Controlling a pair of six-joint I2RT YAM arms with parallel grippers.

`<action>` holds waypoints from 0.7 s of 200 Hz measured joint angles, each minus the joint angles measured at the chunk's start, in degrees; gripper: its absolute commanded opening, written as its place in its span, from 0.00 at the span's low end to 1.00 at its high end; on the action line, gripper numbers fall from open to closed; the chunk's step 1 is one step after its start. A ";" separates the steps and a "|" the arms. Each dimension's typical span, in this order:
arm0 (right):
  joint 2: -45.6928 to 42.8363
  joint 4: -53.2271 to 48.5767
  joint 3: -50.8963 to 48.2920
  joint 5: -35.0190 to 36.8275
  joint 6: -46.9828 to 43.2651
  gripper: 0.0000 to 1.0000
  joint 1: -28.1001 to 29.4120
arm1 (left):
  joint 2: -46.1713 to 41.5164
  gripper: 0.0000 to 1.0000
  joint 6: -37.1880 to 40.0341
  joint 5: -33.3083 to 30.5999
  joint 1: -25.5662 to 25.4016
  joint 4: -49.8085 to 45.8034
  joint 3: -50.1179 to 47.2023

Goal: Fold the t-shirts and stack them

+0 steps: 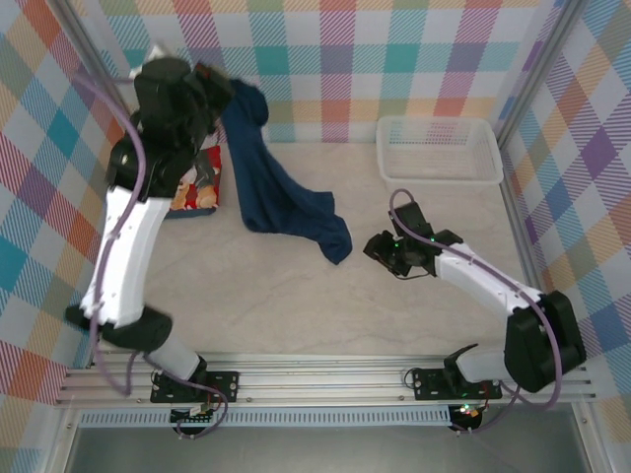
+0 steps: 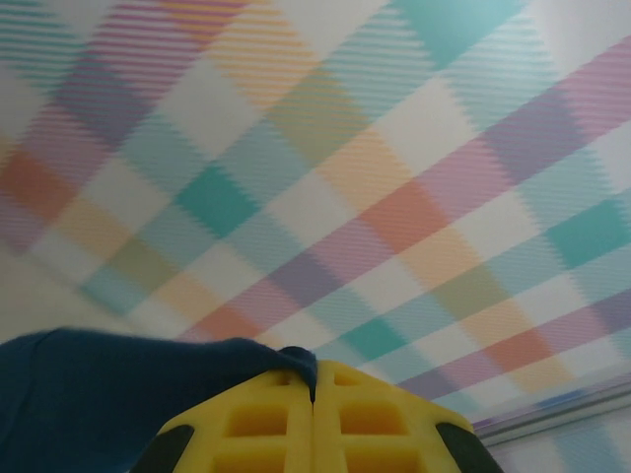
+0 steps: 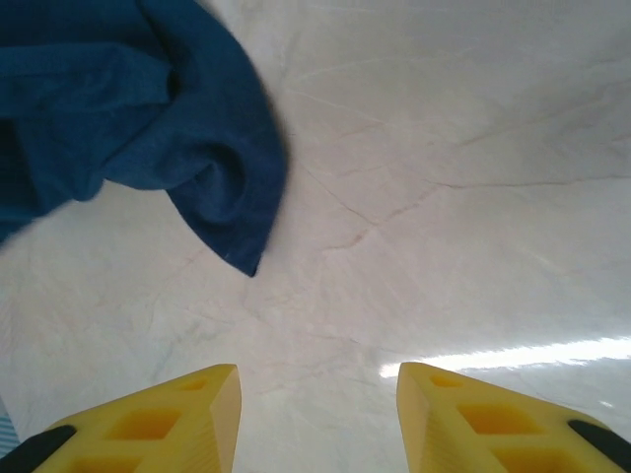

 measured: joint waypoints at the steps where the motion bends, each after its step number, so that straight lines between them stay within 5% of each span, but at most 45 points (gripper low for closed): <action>1: 0.22 0.07 0.17 0.07 0.04 0.45 0.11 | -0.59 0.00 0.00 -0.13 -0.02 -0.28 -0.76; 23: 5.64 0.87 5.27 1.75 1.99 0.45 2.54 | -16.31 0.00 -1.25 -5.81 -1.07 -6.54 -21.86; 69: 20.20 2.03 17.31 2.93 3.48 0.44 4.59 | -38.91 0.00 -4.57 -16.96 -1.51 -24.04 -48.61; 140: 42.56 7.06 41.48 6.40 -5.57 0.44 4.02 | -31.06 0.00 -10.32 -19.89 -1.53 -28.44 -60.96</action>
